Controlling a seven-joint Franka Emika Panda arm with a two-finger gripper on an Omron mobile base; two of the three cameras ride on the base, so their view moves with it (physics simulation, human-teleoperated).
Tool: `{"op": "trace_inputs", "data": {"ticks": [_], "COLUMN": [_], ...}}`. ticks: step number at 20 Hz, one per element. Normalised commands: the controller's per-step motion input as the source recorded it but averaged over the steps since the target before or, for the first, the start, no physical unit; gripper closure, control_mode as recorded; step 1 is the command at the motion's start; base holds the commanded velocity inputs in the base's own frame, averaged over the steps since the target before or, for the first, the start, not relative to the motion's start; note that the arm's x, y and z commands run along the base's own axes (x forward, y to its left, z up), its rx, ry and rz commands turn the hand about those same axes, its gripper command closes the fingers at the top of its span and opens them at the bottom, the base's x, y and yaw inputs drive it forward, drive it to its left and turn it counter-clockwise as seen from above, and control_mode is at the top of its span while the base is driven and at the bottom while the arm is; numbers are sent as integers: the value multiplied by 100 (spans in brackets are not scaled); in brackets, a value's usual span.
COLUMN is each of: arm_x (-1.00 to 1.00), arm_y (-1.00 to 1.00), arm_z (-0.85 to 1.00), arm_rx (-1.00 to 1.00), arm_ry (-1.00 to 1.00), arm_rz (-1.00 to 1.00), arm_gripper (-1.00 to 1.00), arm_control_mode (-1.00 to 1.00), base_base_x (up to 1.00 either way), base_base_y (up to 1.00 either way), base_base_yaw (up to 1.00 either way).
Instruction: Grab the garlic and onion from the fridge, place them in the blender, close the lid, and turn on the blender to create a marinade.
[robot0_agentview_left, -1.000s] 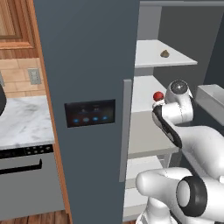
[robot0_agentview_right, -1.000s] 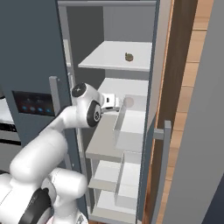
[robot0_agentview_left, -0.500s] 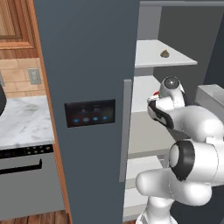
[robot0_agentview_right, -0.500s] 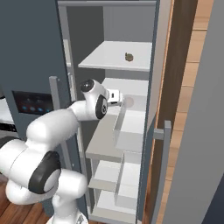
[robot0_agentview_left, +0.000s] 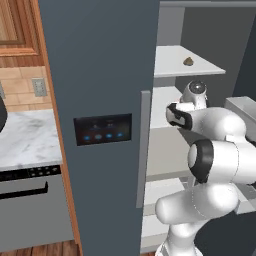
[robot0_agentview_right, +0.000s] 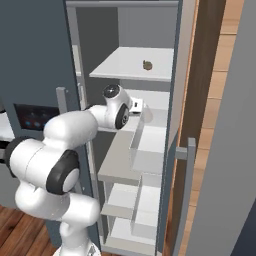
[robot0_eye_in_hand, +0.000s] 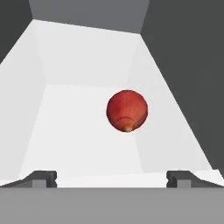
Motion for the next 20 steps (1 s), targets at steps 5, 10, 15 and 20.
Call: {"op": "trace_inputs", "data": {"ticks": [5, 10, 15, 20], "arm_x": [21, 35, 44, 45], "arm_y": [-32, -32, -9, 0], "arm_z": [-15, -2, -17, -26], "arm_rx": [2, 1, 0, 0], "arm_ry": [0, 1, 4, 5], "arm_rz": [0, 0, 0, 0], "arm_gripper": [-100, -100, -100, -100], "arm_control_mode": [-100, -100, -100, -100], "base_base_x": [0, 0, 0, 0], "base_base_y": [0, 0, 0, 0], "base_base_yaw": [0, 0, 0, 0]}}
